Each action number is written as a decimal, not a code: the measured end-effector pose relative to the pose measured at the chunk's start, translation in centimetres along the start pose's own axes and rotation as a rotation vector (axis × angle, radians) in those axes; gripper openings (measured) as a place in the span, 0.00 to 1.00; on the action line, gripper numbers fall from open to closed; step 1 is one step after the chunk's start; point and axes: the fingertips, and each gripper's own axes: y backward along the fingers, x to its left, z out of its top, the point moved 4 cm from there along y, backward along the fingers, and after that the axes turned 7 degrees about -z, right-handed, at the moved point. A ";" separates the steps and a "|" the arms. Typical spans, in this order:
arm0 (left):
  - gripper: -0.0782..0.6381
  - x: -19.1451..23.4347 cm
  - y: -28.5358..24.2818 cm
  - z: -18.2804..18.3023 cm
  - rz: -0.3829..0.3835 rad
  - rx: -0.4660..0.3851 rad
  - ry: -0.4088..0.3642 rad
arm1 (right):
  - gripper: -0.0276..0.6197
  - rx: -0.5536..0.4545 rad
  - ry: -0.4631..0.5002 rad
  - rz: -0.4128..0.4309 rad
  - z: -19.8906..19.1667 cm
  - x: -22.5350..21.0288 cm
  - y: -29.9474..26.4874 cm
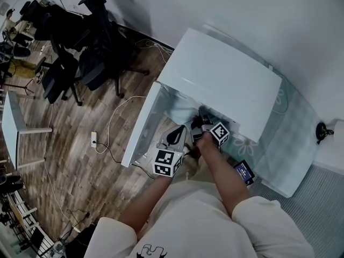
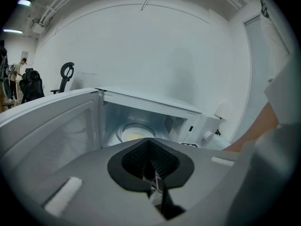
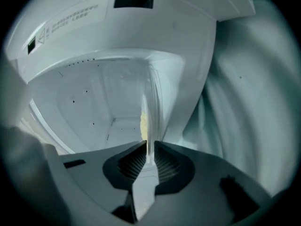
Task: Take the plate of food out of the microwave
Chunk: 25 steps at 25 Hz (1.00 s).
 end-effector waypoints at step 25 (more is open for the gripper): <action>0.11 0.5 -1.5 -2.5 0.002 0.029 0.029 | 0.08 0.179 0.069 0.100 -2.6 2.6 5.0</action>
